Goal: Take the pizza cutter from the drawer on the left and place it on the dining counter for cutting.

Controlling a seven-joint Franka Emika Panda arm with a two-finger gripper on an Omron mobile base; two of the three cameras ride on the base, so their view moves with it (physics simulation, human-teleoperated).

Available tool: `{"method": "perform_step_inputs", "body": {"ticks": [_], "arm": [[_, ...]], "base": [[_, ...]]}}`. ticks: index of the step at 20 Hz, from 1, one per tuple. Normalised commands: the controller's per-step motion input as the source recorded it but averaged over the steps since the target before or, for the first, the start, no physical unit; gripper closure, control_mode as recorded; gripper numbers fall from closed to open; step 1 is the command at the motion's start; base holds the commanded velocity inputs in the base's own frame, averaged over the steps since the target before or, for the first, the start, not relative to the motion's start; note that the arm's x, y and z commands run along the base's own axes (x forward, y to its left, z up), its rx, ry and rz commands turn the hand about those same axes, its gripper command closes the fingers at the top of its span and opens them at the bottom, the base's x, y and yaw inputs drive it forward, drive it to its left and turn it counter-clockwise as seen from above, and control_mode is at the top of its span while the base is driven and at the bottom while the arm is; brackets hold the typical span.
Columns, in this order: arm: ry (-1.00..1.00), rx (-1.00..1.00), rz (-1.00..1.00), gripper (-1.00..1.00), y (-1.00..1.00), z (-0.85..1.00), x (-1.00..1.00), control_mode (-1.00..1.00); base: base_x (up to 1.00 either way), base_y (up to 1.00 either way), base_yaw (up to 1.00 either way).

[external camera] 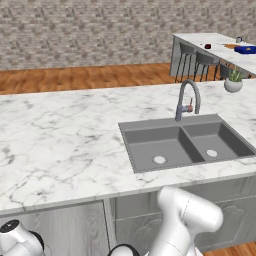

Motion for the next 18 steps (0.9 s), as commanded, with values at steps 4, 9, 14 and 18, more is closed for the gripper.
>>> {"method": "perform_step_inputs", "body": {"ticks": [4,9,14,18], "arm": [[0.00,0.00,0.00,1.00,-0.07,0.00,0.00,-1.00],[0.00,0.00,0.00,1.00,-0.07,0.01,0.00,-1.00],[0.00,0.00,0.00,1.00,-0.05,0.17,0.00,-1.00],[-0.01,0.00,0.00,1.00,-0.10,0.39,-0.01,-1.00]], "base": [[0.00,0.00,0.00],[0.00,0.00,0.00],[0.00,0.00,0.00],[0.00,0.00,0.00]]}}
